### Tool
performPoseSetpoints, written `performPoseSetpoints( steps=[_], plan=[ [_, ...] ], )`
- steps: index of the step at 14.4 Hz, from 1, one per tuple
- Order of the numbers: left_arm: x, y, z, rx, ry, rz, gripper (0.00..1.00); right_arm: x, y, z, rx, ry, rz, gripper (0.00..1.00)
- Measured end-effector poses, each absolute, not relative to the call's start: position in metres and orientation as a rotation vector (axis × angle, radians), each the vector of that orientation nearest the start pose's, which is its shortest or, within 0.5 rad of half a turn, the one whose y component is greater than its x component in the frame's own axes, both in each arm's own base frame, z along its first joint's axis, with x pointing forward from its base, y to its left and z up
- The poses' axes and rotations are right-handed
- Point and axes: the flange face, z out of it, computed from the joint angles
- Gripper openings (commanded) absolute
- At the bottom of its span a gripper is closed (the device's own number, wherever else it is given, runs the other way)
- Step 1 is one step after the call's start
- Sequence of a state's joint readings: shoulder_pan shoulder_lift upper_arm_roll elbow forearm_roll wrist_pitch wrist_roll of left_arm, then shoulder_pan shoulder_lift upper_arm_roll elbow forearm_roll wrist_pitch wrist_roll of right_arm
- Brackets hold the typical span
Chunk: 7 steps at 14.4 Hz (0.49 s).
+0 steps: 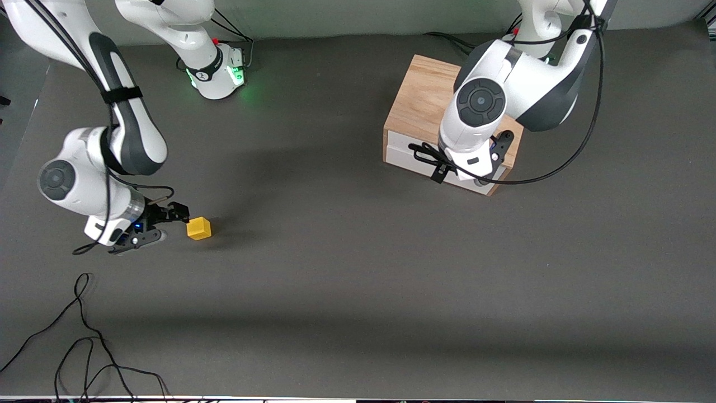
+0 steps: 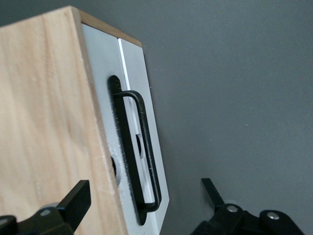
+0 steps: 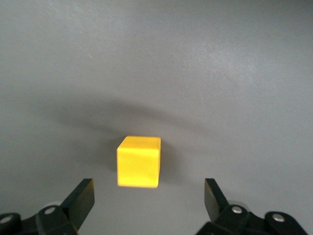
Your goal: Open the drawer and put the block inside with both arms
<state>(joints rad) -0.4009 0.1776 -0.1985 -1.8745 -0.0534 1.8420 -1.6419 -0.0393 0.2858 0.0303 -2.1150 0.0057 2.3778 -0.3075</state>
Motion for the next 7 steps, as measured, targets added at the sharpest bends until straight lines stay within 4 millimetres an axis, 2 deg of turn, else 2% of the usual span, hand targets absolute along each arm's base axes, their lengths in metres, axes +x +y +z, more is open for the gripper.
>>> performPoseSetpoints(
  steps=[3,7],
  plan=[
    [0.477,-0.335,0.374,-2.530,-1.550,0.237,1.00,0.558,-0.006,0.236,-3.089,-0.454,0.055,1.00],
    [0.478,-0.345,0.337,-2.511,-1.550,0.236,1.00,0.556,-0.010,0.222,-3.092,-0.444,0.058,1.00]
  ],
)
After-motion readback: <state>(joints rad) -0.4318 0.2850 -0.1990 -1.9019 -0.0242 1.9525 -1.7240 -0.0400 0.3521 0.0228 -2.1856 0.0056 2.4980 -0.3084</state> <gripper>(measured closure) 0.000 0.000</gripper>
